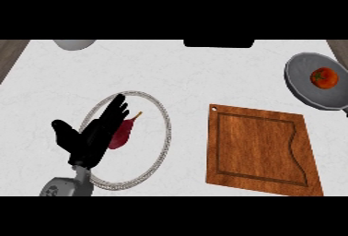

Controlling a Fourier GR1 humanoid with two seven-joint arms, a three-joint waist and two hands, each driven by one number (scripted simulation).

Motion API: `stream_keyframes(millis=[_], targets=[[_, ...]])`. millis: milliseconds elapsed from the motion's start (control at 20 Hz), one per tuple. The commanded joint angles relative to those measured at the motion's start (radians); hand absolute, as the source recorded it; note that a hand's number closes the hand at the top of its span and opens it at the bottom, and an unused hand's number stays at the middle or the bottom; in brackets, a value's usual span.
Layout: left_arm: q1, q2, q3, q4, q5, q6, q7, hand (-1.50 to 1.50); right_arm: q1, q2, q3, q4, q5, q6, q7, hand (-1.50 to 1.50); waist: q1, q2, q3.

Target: Pick the tomato from the cutting board and place it in the pan

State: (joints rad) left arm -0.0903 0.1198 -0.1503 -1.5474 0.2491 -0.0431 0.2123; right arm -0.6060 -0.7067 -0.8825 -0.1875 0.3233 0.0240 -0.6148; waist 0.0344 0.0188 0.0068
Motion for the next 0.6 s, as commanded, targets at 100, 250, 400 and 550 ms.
stream_keyframes(millis=[100, 250, 400, 550], targets=[[0.017, -0.001, 0.002, 0.003, 0.003, -0.018, 0.001, 0.00, 0.080, -0.036, 0.008, -0.002, -0.024, 0.138, -0.080, -1.50, -0.010, -0.007, -0.002], [0.032, 0.002, 0.011, -0.034, -0.002, -0.003, 0.008, 0.00, 0.119, -0.070, 0.005, 0.001, -0.038, 0.187, -0.105, -1.50, -0.008, -0.008, -0.002], [-0.049, -0.009, 0.033, 0.027, 0.000, 0.013, 0.056, 0.00, 0.120, -0.055, 0.030, 0.005, -0.033, 0.207, -0.103, -1.50, -0.014, -0.008, -0.002], [0.086, -0.011, -0.009, -0.091, -0.022, 0.014, 0.036, 0.00, 0.131, -0.048, 0.043, -0.010, -0.045, 0.204, -0.115, -1.50, -0.011, -0.012, -0.003]])
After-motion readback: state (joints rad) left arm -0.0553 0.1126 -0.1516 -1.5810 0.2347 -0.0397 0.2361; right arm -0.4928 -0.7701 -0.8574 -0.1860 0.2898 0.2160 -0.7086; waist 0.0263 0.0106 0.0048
